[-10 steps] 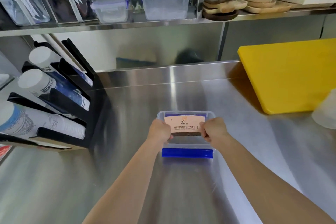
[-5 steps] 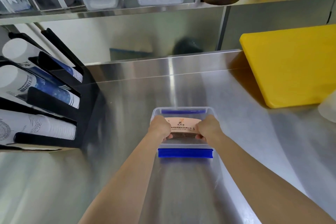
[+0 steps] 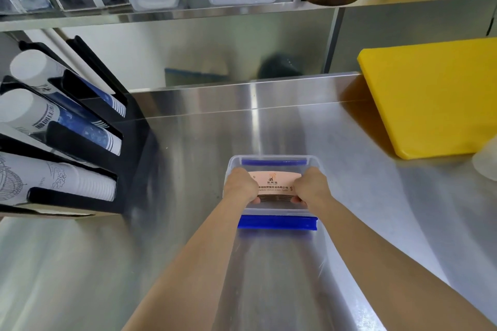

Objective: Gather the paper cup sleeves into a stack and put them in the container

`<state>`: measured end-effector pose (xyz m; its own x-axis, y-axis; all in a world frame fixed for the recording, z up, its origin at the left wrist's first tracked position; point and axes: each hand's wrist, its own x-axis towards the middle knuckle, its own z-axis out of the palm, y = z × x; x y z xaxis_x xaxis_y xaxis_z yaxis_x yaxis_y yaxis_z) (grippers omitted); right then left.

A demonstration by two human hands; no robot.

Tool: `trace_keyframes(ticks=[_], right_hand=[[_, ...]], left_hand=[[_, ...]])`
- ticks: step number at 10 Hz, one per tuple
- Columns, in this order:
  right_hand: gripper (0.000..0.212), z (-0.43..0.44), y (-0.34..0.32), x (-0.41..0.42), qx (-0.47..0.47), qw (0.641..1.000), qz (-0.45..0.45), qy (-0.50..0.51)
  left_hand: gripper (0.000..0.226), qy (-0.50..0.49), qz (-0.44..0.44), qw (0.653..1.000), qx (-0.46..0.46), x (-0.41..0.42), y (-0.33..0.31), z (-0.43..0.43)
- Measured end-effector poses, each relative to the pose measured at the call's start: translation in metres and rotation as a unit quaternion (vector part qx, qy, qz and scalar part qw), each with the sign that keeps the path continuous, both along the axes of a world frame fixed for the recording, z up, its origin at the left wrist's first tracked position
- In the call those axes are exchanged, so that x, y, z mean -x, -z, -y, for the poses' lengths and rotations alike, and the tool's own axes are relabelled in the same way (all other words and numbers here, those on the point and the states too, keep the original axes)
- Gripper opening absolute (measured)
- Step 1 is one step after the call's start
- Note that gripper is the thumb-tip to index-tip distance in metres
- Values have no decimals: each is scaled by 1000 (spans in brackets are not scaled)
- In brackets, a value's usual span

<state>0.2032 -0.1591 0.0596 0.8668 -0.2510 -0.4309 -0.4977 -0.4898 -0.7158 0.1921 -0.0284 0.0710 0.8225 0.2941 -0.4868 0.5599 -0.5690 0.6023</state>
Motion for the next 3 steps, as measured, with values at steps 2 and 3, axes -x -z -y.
trace_keyframes(ticks=[2, 3], right_hand=[[13, 7, -16, 4, 28, 999, 41, -19], [14, 17, -48, 6, 34, 993, 105, -48]], left_hand=[[16, 42, 5, 999, -28, 5, -24, -12], [15, 92, 64, 989, -97, 2, -49, -16]])
